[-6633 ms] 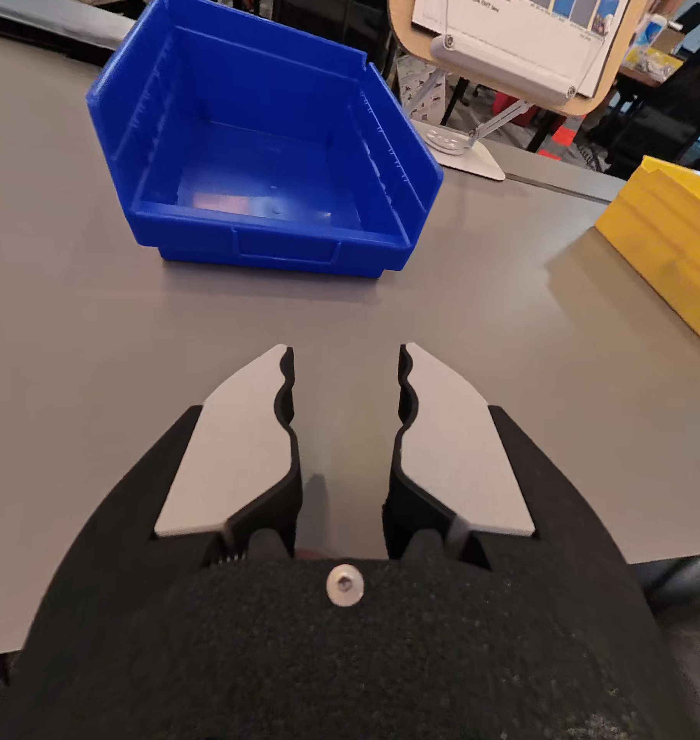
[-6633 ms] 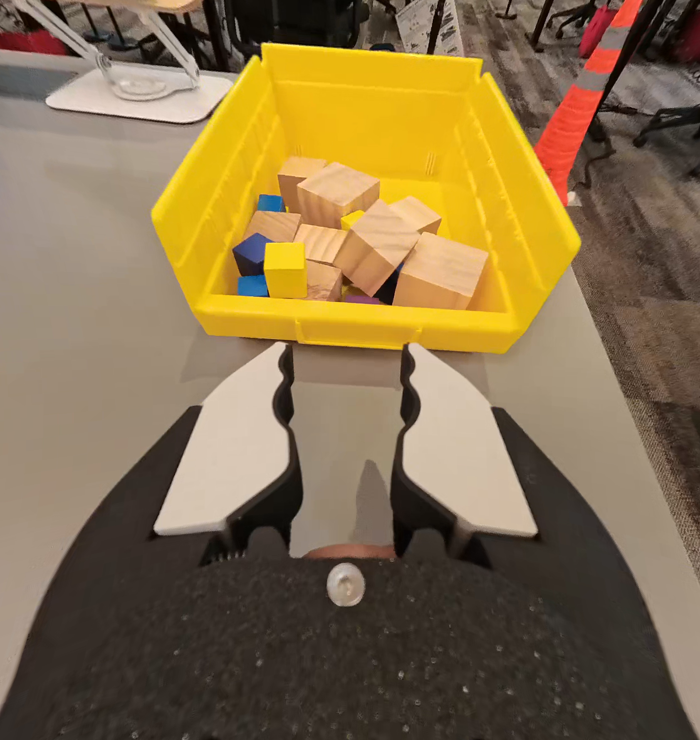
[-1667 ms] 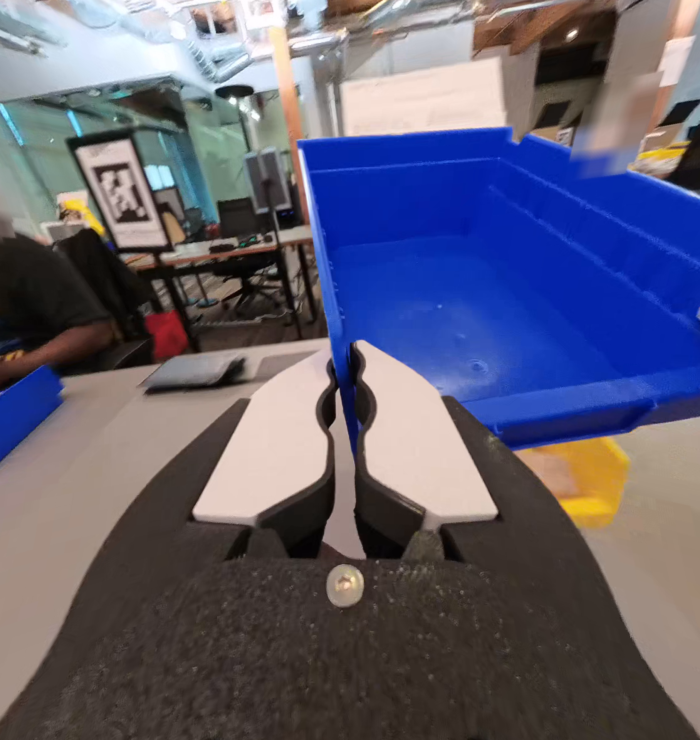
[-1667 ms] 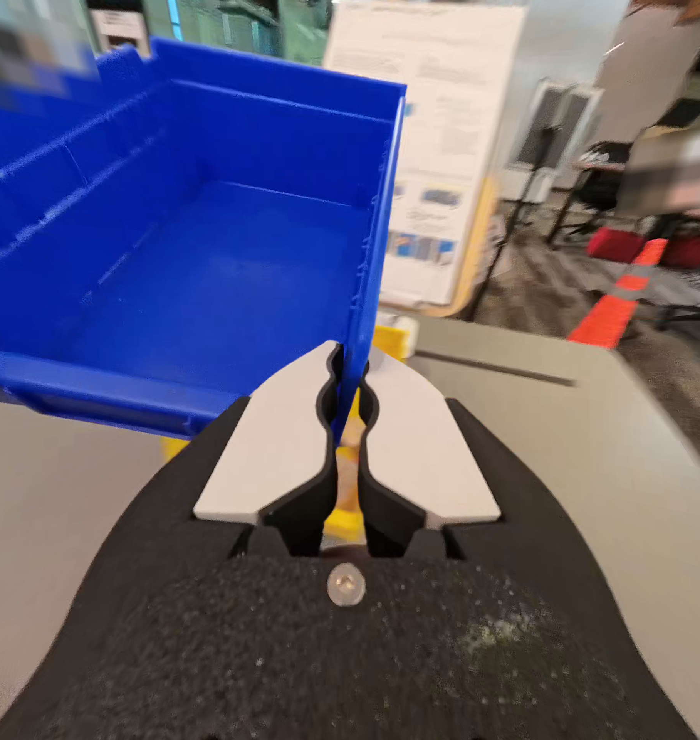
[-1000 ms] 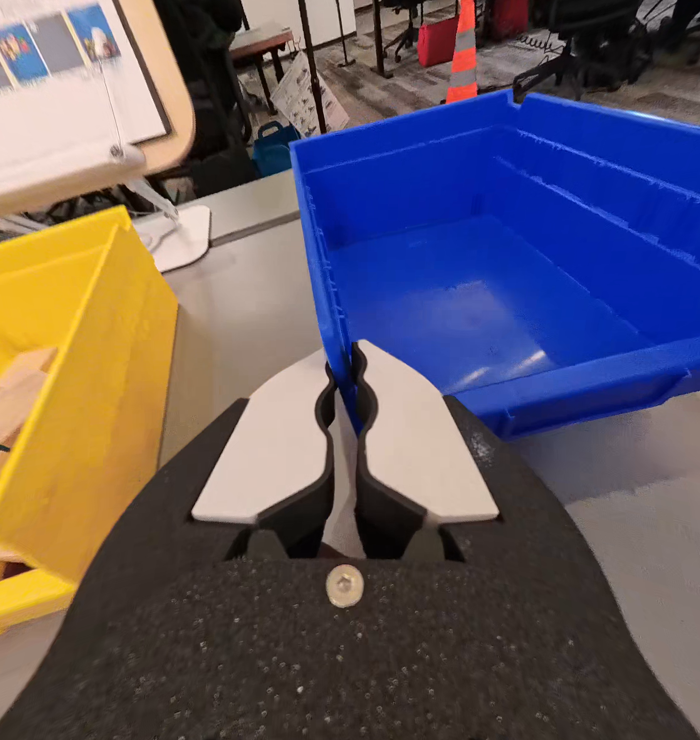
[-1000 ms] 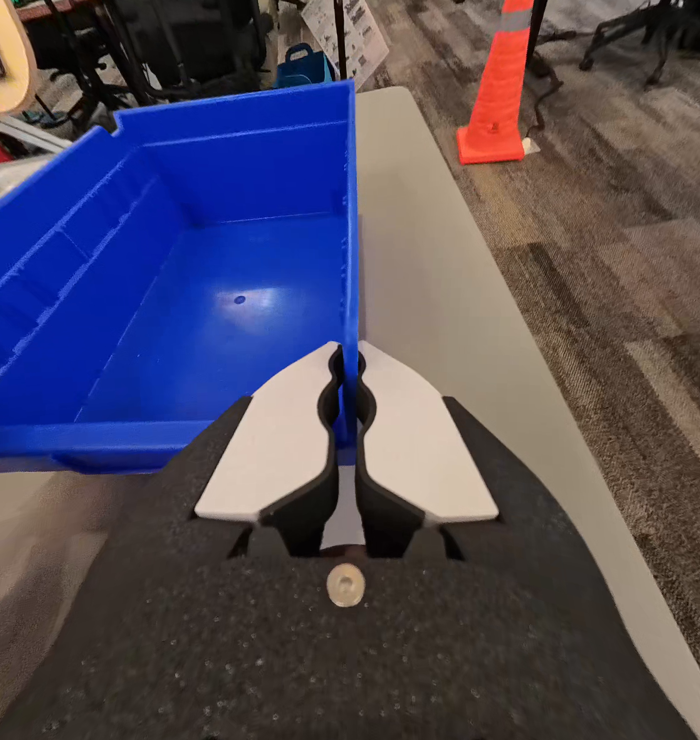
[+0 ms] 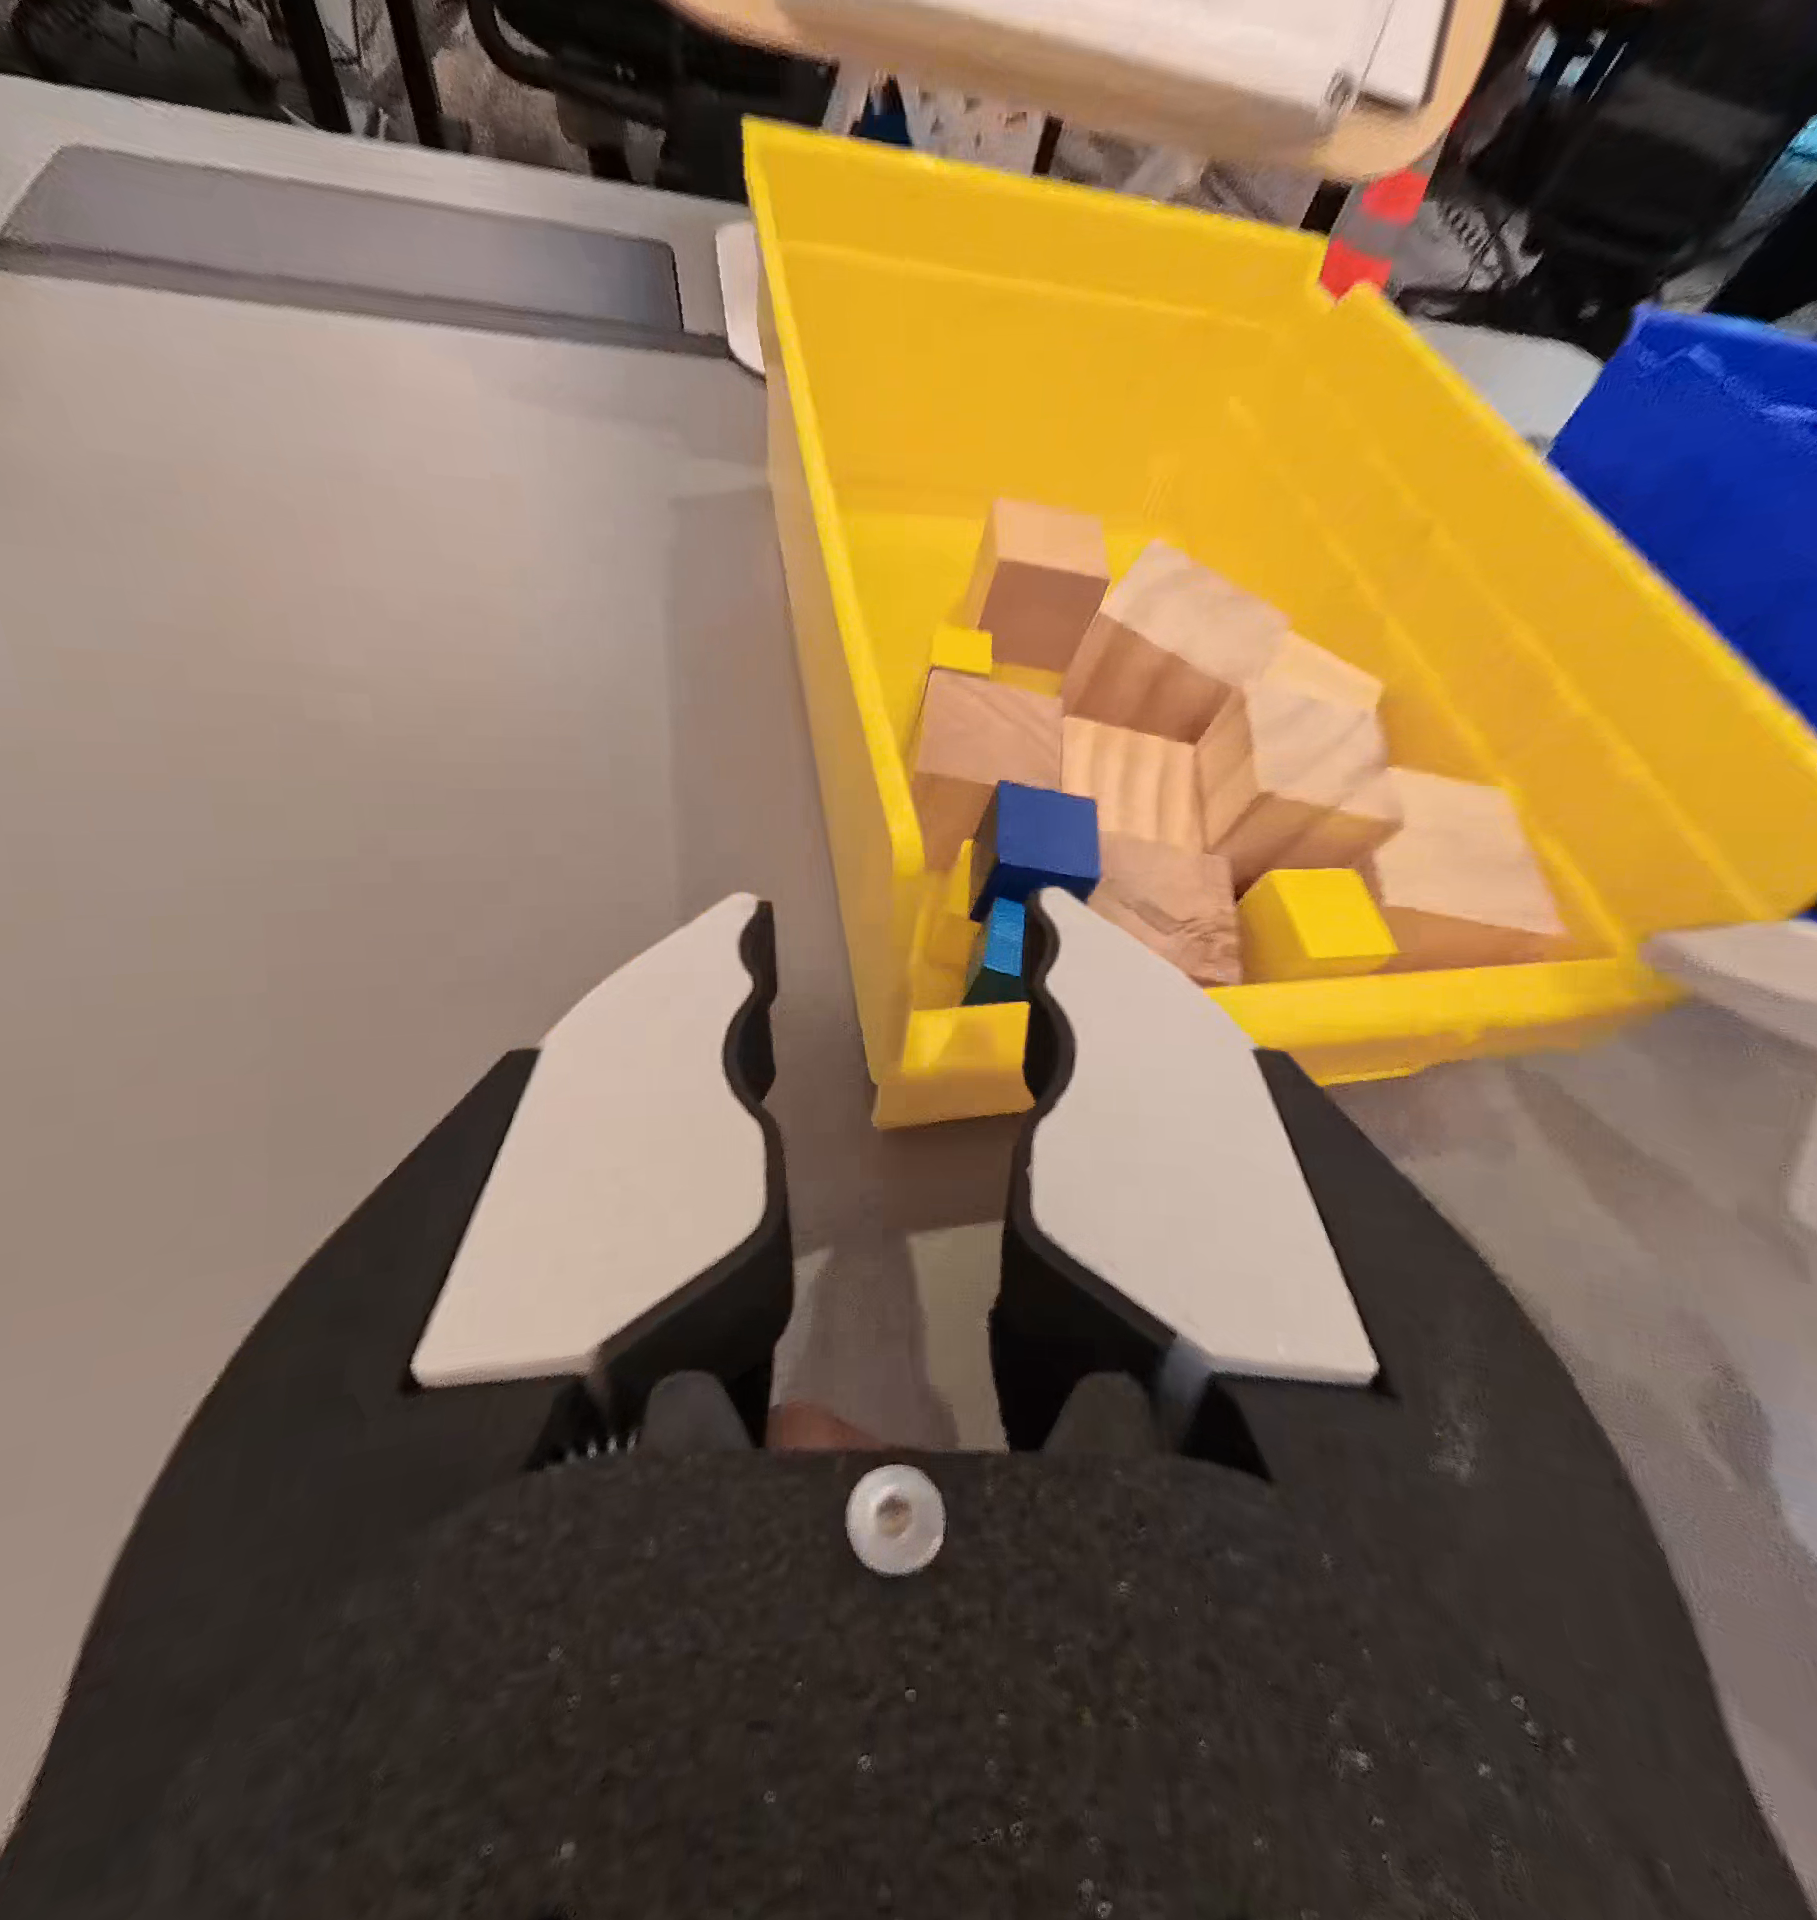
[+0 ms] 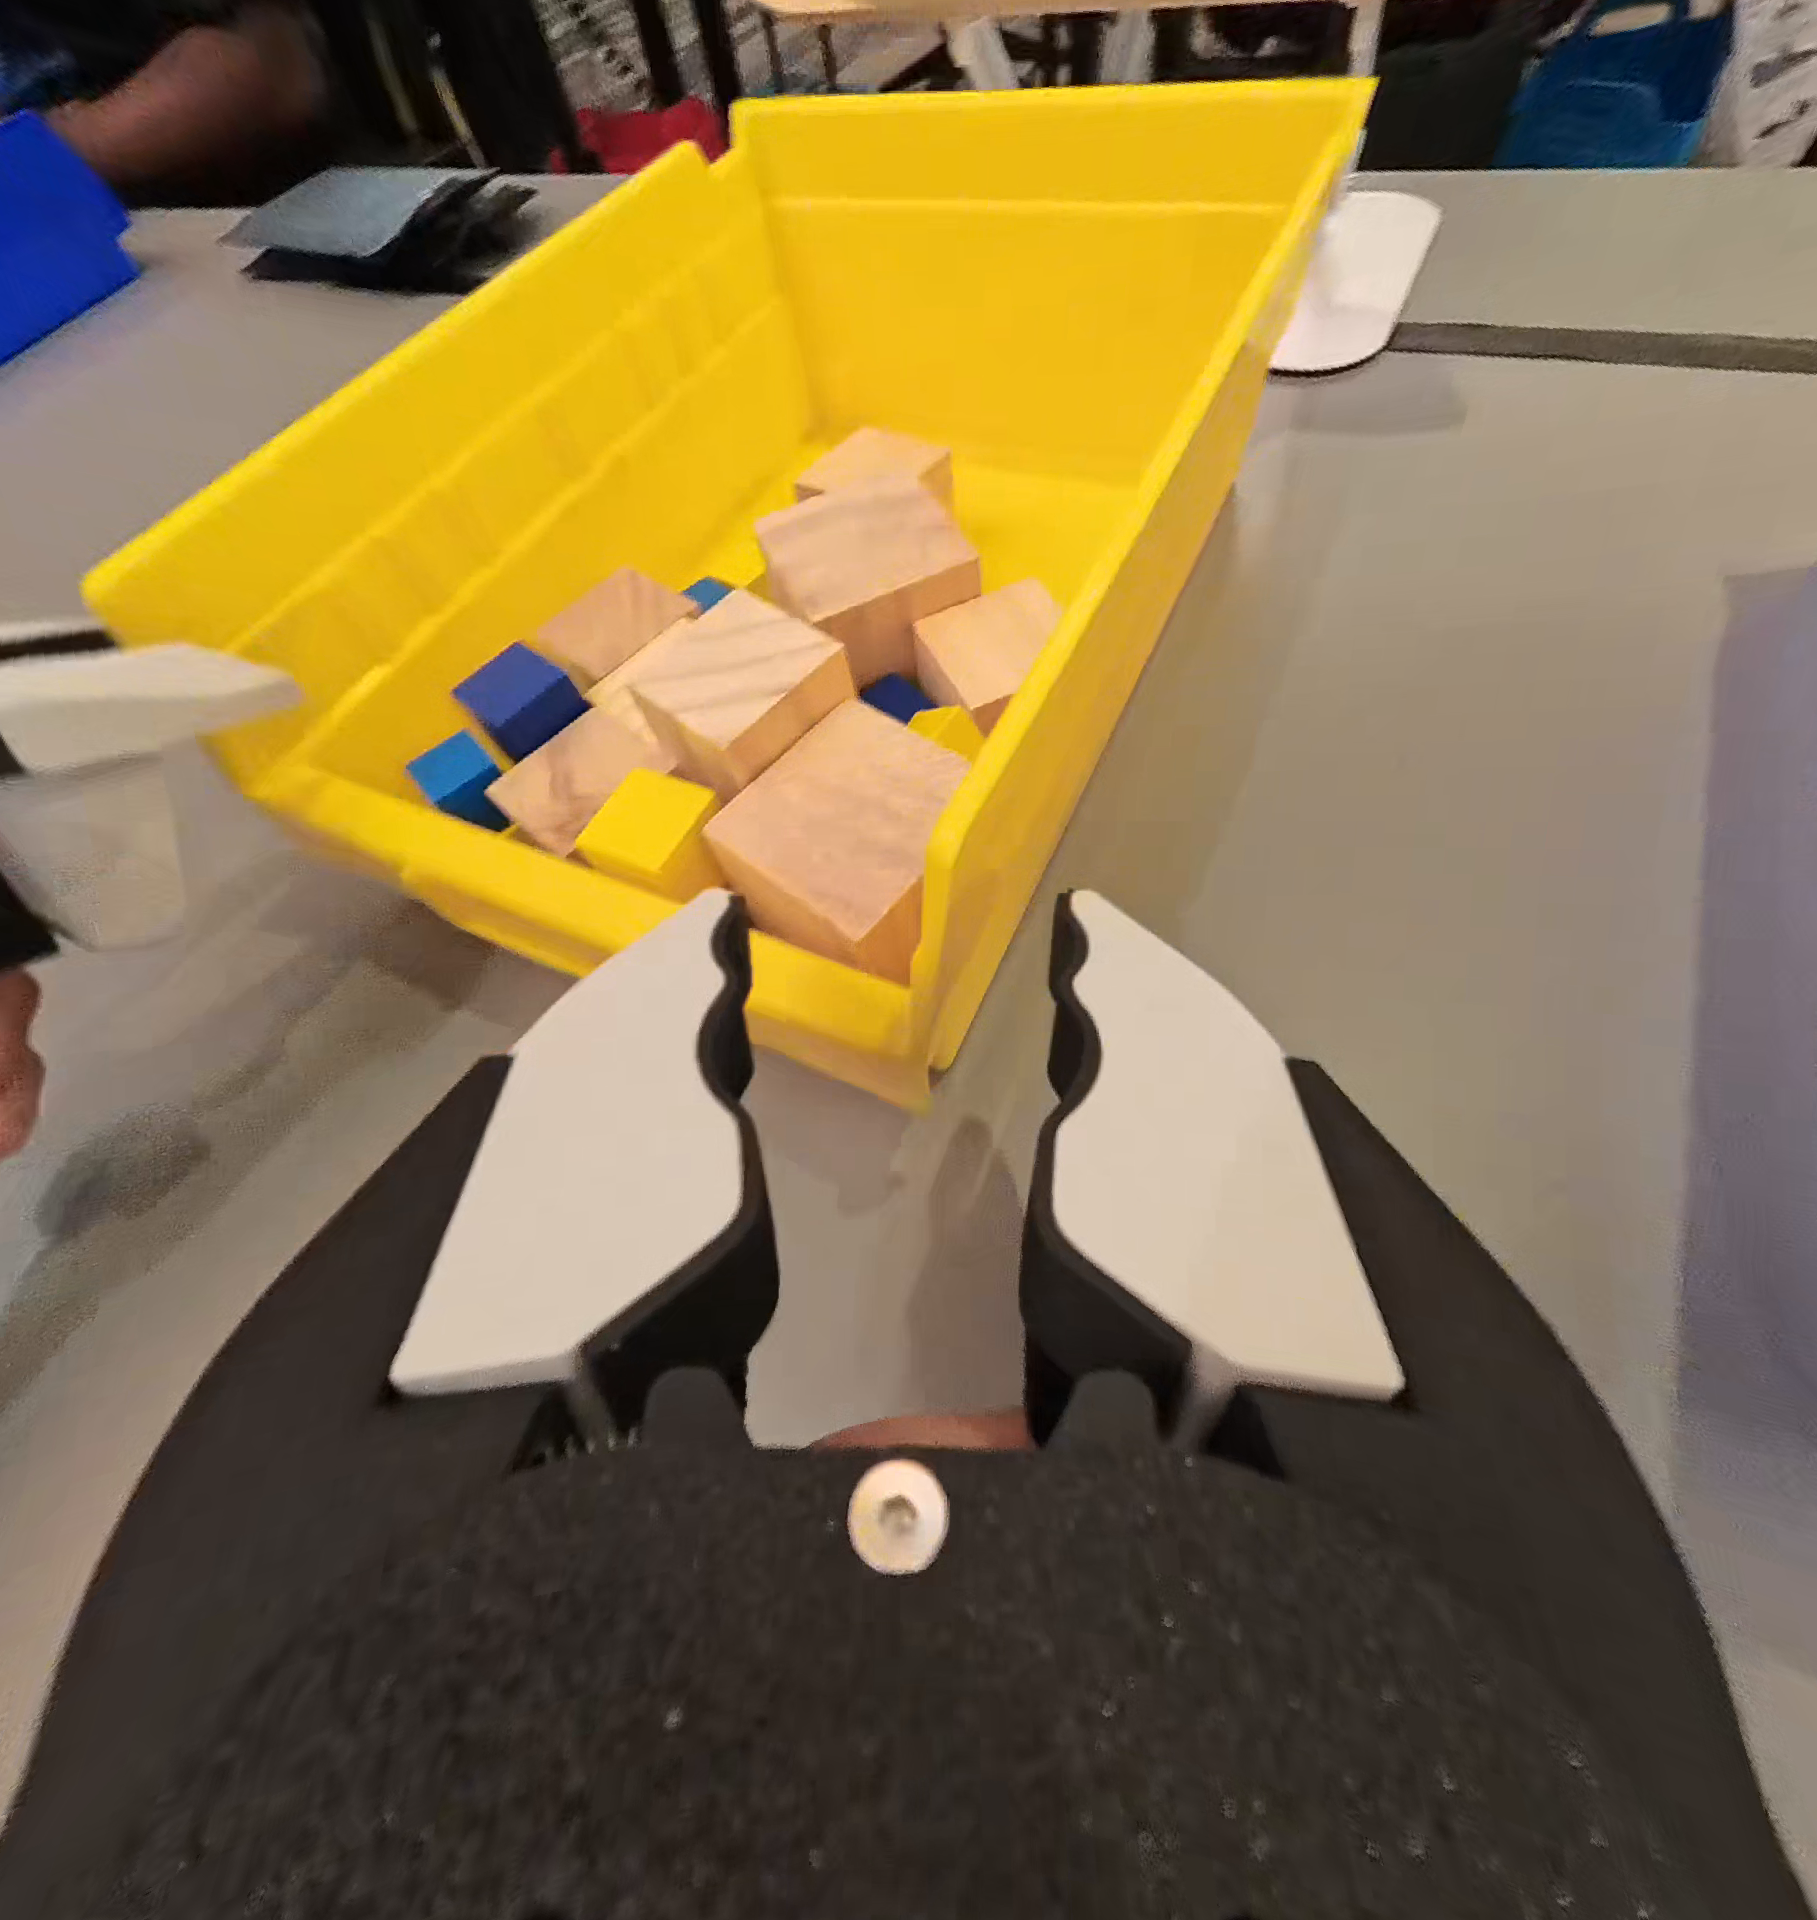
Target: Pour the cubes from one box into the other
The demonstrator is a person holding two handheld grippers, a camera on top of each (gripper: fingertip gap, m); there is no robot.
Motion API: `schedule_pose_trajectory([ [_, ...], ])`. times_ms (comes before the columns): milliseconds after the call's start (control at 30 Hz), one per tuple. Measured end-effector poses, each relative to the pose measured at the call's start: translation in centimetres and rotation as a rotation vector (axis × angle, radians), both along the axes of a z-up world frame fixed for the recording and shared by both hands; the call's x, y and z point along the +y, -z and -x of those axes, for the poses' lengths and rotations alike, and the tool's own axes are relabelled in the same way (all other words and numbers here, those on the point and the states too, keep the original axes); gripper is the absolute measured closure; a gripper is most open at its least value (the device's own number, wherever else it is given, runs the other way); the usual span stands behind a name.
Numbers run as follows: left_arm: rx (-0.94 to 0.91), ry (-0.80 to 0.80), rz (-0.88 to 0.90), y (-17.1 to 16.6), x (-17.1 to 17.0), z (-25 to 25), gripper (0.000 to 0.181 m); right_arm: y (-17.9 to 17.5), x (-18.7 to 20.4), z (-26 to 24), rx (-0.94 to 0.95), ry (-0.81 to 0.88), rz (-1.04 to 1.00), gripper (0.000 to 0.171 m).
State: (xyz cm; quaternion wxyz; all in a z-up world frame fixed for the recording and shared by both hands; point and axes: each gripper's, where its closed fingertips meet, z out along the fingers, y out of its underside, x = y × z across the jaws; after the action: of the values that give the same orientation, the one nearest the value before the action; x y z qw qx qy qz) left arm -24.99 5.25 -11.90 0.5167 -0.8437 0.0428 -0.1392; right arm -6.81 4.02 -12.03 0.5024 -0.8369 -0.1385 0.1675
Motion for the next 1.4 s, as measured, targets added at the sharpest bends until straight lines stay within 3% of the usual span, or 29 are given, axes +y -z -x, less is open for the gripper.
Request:
schedule_pose_trajectory([
  [67, -0.036, 0.015, -0.008, 0.7, 1.0, -0.6, 0.153, 0.8, 0.9, 0.3, -0.006, 0.039, 0.028, 0.125],
  [100, -0.039, 0.008, -0.019, 0.9, 1.4, -0.5, 0.163, 1.4, 1.3, 0.2, -0.026, 0.075, 0.053, 0.145],
  [167, 0.023, -0.012, -0.047, 1.0, 1.8, 0.3, 0.175, 1.5, 1.5, -0.1, -0.082, 0.106, 0.034, 0.159],
  [367, 0.13, -0.036, -0.122, -2.8, 0.9, 2.8, 0.177, -1.1, 1.1, 2.1, -0.177, 0.196, -0.108, 0.166],
  [567, 0.076, -0.158, -0.154, -4.8, 0.1, 12.8, 0.178, -5.4, 2.1, 12.2, -0.125, 0.131, -0.187, 0.166],
  [700, 0.113, -0.2, -0.129, -3.6, 0.1, 19.5, 0.178, -3.4, 2.8, 18.9, -0.099, 0.099, -0.097, 0.165],
  [800, 0.194, -0.191, -0.086, -1.6, 0.3, 21.4, 0.178, 0.6, 3.1, 20.8, -0.073, 0.151, 0.078, 0.167],
  [867, 0.255, -0.206, -0.068, 0.1, 0.6, 22.3, 0.178, 1.2, 3.2, 21.5, -0.049, 0.151, 0.026, 0.166],
  [1000, -0.01, -0.208, -0.051, 0.8, 0.7, 22.7, 0.176, 1.2, 3.0, 22.2, -0.027, 0.106, 0.016, 0.164],
  [1100, -0.076, -0.194, -0.049, 0.4, 0.0, 22.6, 0.173, 1.1, 2.3, 22.3, 0.03, -0.022, 0.085, 0.159],
  [1167, -0.046, -0.191, -0.136, -1.9, -1.0, 22.7, 0.151, 0.6, 1.1, 21.4, 0.027, -0.138, 0.123, 0.146],
  [1200, 0.009, -0.209, -0.186, -3.3, -1.7, 22.8, 0.148, 0.2, 0.5, 20.2, 0.013, -0.18, 0.127, 0.137],
  [1300, 0.126, -0.235, -0.216, -5.5, -3.8, 22.1, 0.138, -1.7, -1.2, 14.6, 0.043, -0.243, 0.084, 0.137],
  [1400, 0.11, -0.199, -0.145, -4.4, -6.0, 20.1, 0.13, -3.1, -2.8, 6.1, 0.004, -0.228, -0.004, 0.133],
])
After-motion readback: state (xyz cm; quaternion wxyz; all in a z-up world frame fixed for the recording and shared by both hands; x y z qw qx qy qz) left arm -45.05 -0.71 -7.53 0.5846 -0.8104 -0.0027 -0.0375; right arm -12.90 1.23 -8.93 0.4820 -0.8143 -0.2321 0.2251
